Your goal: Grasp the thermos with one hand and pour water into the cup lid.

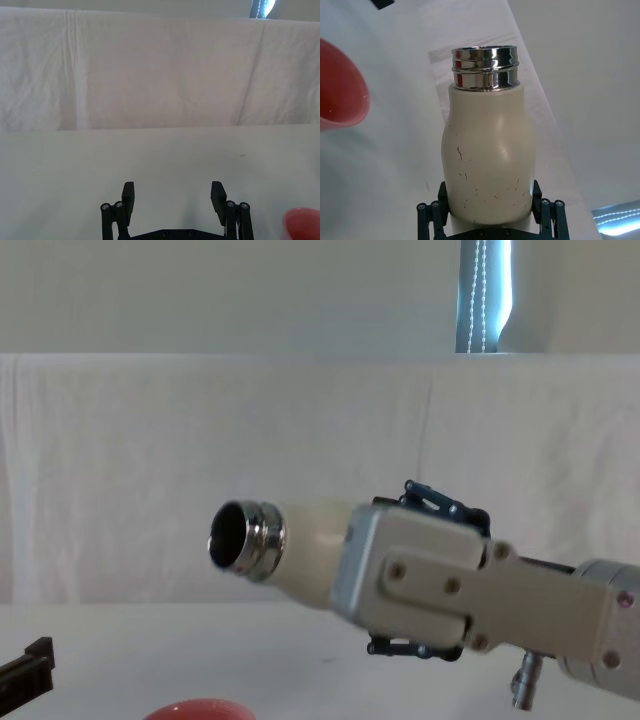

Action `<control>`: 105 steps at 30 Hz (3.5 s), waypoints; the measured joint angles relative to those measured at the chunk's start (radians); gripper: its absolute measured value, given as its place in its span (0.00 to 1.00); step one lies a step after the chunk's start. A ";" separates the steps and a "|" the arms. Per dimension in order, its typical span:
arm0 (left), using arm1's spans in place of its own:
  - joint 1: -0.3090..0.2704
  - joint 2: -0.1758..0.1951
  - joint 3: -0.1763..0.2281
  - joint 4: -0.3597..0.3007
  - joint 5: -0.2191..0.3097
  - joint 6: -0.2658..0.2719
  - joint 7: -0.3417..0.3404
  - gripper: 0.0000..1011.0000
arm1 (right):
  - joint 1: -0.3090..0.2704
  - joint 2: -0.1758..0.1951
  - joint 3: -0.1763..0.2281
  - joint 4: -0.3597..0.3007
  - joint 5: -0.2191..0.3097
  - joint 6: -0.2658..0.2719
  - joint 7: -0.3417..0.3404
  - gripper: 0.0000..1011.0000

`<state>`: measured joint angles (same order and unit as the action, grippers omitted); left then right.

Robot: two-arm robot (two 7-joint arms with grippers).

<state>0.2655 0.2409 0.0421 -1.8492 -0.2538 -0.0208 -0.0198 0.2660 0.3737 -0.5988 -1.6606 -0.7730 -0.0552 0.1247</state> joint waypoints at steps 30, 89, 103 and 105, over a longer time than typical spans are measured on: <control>0.000 0.000 0.000 0.000 0.000 0.000 0.000 0.99 | -0.061 -0.095 0.177 -0.006 0.413 0.024 0.124 0.95; 0.000 0.000 0.000 0.000 0.000 0.000 0.000 0.99 | -0.016 -0.159 0.283 0.123 1.042 0.177 0.233 0.95; 0.000 0.000 0.000 0.000 0.000 0.000 0.000 0.99 | 0.043 -0.176 0.261 0.259 1.064 0.120 0.209 0.95; 0.000 0.000 0.000 0.000 0.000 0.000 0.000 0.99 | 0.051 -0.180 0.259 0.274 1.067 0.112 0.207 0.95</control>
<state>0.2655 0.2409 0.0421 -1.8492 -0.2538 -0.0208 -0.0199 0.3174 0.1942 -0.3402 -1.3867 0.2937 0.0567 0.3317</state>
